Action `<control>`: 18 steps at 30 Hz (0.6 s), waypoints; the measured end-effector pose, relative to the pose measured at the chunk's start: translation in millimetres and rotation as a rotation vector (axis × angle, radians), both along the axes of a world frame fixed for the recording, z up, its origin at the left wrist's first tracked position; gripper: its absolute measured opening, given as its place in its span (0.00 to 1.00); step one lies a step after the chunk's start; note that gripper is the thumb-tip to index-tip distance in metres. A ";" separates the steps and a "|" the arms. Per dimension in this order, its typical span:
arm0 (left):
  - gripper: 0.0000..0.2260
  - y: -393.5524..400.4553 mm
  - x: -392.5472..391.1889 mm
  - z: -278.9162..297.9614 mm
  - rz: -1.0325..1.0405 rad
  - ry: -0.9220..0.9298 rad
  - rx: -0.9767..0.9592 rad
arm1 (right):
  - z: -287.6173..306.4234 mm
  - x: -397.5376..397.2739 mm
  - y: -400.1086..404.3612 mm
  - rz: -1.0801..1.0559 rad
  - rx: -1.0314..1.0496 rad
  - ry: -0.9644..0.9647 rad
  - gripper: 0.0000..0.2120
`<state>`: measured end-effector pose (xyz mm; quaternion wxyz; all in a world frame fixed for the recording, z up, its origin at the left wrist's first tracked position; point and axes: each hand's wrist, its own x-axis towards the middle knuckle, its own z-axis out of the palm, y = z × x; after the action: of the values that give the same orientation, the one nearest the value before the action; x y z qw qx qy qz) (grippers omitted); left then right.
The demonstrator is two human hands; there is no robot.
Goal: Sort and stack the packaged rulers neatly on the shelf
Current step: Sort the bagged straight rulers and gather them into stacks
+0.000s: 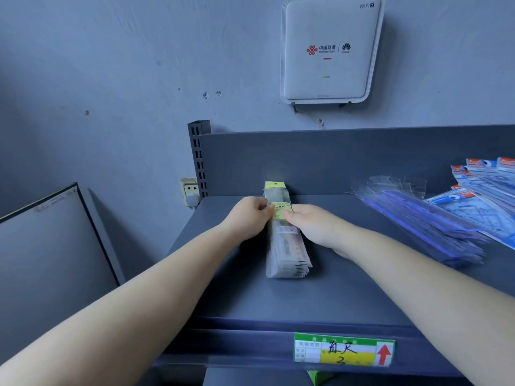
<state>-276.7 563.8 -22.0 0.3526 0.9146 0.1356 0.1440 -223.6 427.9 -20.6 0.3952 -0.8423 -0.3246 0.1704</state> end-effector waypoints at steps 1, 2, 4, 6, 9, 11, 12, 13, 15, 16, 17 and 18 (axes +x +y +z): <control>0.10 0.3 0.1 -0.2 0.006 -0.008 -0.039 | -1.1 -0.6 0.3 0.003 0.012 0.022 0.17; 0.10 1.5 0.4 -0.8 0.010 -0.021 -0.081 | -1.9 -1.1 1.6 0.007 0.017 0.032 0.17; 0.10 4.8 0.4 -2.1 0.009 -0.024 -0.148 | -0.8 -3.6 4.3 0.010 0.001 0.012 0.17; 0.08 7.2 -0.3 -4.5 -0.015 -0.017 -0.206 | 1.4 -5.8 4.4 0.002 -0.005 -0.013 0.18; 0.10 4.0 -2.1 -5.9 -0.040 -0.005 -0.263 | 4.2 -4.4 -2.1 -0.018 0.065 0.043 0.22; 0.17 -0.1 -2.3 -5.5 -0.073 0.017 -0.256 | 2.6 -3.4 -1.8 -0.003 0.068 0.078 0.20; 0.20 -2.2 -2.0 -6.2 -0.081 0.035 -0.248 | 1.4 -5.2 0.3 -0.002 0.046 0.072 0.19; 0.21 -4.5 -2.7 -6.2 -0.076 0.056 -0.240 | -1.1 -5.0 2.3 -0.001 0.033 0.054 0.18; 0.20 -7.8 -3.6 -6.2 -0.082 0.072 -0.239 | -2.0 -3.9 0.9 -0.005 0.031 0.044 0.18; 0.19 -8.6 -4.0 -5.4 -0.100 0.074 -0.242 | -0.6 -4.2 -0.5 -0.015 0.025 0.044 0.19; 0.19 -9.3 -5.0 -3.4 -0.105 0.085 -0.240 | 1.9 -6.4 -1.3 -0.024 0.013 0.041 0.20; 0.18 -8.8 -5.1 -2.8 -0.106 0.079 -0.229 | 3.1 -8.0 -2.0 -0.033 -0.002 0.048 0.21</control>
<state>-281.8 555.1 -24.8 0.4562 0.8792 0.1163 0.0727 -231.6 425.9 -17.6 0.4049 -0.8434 -0.3010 0.1846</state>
